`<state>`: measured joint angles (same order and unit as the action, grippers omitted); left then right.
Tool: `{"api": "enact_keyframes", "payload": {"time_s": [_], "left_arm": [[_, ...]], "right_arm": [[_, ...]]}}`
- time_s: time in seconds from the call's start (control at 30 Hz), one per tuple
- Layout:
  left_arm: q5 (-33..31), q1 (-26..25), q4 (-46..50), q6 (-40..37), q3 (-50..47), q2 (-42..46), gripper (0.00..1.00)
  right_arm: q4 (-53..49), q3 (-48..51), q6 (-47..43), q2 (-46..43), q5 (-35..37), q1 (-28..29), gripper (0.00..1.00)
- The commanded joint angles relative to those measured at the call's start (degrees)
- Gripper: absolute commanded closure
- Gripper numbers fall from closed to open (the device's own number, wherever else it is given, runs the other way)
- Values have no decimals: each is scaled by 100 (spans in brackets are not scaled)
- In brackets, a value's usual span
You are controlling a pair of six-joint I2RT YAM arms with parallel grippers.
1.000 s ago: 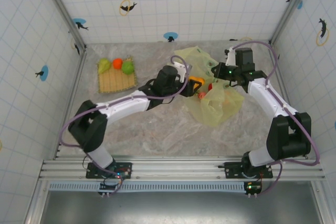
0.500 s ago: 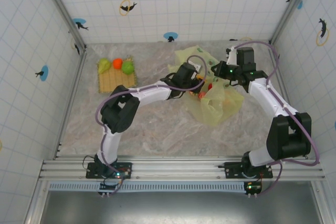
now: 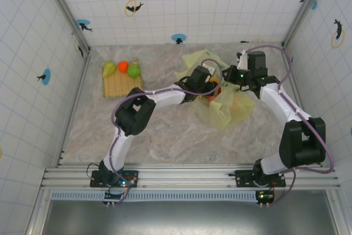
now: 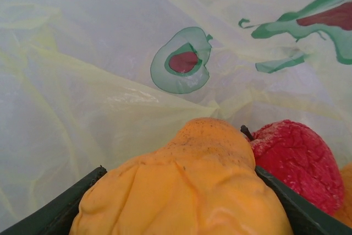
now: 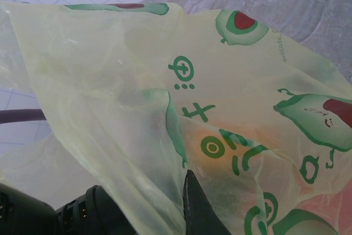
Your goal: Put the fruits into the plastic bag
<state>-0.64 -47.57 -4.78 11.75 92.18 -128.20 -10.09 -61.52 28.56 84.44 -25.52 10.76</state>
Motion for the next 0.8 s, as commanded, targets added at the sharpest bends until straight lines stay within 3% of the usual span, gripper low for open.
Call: {"api": "enact_keyframes", "payload": {"time_s": [0.0,0.37,0.6,0.77], "left_arm": [[-69,20,110,-229,201,-203,29],[151,20,115,-202,-63,391,17],[560,20,-464,33,-1391,1530,11],[989,20,-385,190,-2165,2309,11]], "right_arm": [[154,87,5,-25,-50,-32,100],[56,70,-87,-25,-15,-98,100],[14,59,-156,-33,20,-164,100],[2,60,-174,-33,12,-206,100]]}}
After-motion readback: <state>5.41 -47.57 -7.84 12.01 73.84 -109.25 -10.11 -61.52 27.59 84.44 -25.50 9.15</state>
